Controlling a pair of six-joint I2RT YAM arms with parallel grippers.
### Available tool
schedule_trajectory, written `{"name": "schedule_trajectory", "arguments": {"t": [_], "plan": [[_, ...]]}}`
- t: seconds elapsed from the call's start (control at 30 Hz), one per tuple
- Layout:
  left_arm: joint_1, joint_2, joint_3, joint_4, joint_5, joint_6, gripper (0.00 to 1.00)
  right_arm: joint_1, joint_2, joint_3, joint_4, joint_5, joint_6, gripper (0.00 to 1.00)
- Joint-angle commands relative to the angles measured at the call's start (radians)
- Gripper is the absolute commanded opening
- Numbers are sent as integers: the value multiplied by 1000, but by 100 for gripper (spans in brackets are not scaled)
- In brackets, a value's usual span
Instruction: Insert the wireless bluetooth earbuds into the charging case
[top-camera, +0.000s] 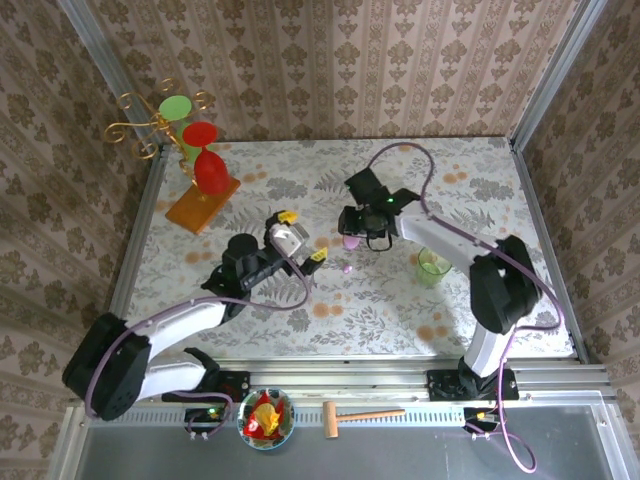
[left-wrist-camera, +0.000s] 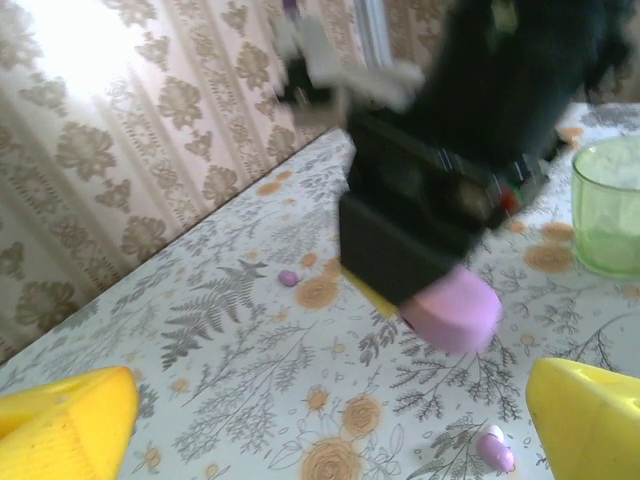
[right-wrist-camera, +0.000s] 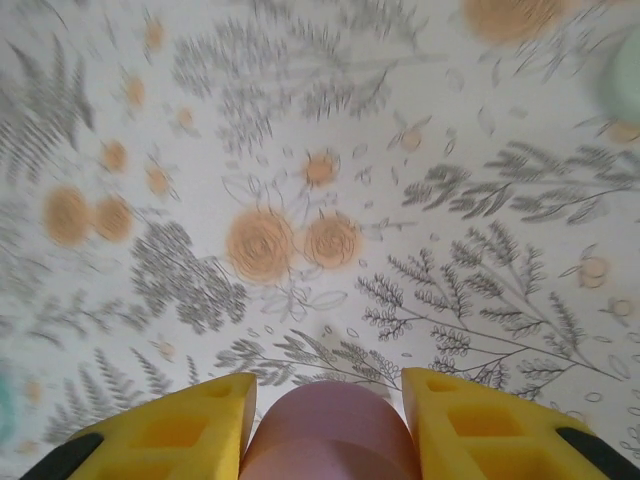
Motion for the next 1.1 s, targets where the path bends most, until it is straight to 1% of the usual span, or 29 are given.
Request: {"name": "schedule_trajectory", "arguments": {"t": [0.0,0.07,0.13,0.27,0.33,0.4,0.5,0.8,1.07], "plan": [[-56,94,3,191,-53,131,98,-17,-81,-47,82,-80,79,36],[-96,170,12,267,-91,186,95,-27,-119,-69,113,-106,115,36],[-114,231,27,323,-98,210,91,-32,-145,-87,133,-119,146,36],[-125,317,67,383,-93,209,78,-40,-187,-137,200,-147,218,36],[-124,352,84,408,-102,200,75,-42,-204,-163,244,-174,255,36],[-122,377,89,447,-114,185,71,-45,-211,-173,263,-192,278,35],[-119,393,104,462,-100,170,64,-45,-213,-176,270,-206,294,35],[-113,399,129,435,-80,157,52,-45,-195,-180,303,-242,324,36],[-107,405,131,433,-77,150,36,-45,-195,-175,303,-257,326,36]]}}
